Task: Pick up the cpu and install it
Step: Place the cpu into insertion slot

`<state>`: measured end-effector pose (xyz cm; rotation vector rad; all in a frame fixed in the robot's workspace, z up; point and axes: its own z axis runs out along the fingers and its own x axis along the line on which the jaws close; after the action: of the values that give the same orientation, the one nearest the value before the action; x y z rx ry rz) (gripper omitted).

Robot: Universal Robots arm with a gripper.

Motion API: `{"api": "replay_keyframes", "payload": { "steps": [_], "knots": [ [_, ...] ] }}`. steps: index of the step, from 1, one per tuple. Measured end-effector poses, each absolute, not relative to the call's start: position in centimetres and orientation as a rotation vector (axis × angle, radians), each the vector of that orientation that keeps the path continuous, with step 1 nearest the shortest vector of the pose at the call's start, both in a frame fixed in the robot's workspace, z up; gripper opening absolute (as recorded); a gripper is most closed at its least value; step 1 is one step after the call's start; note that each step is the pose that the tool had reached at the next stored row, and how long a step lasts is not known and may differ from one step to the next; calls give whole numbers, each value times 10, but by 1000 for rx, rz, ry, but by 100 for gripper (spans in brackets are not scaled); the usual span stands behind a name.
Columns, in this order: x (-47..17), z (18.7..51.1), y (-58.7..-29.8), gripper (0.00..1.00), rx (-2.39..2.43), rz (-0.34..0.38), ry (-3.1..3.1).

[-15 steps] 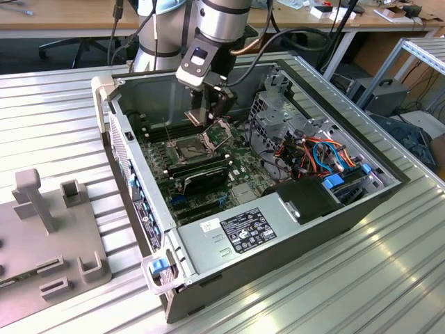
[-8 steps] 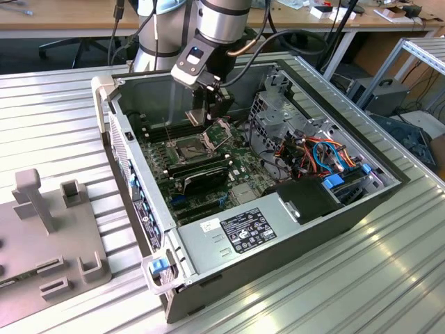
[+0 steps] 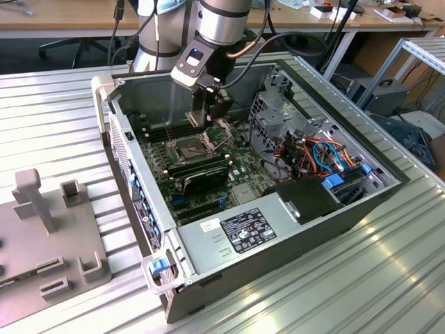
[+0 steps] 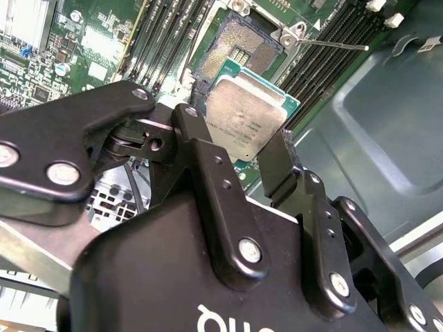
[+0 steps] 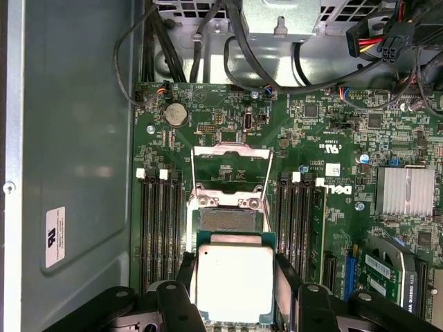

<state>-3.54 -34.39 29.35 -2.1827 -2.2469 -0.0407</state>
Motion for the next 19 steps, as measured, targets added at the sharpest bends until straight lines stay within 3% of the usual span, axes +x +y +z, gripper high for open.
{"api": "replay_keyframes", "payload": {
  "steps": [19],
  "knots": [
    [-35,288,-344,55,-2183,-40,-2247]
  ]
}}
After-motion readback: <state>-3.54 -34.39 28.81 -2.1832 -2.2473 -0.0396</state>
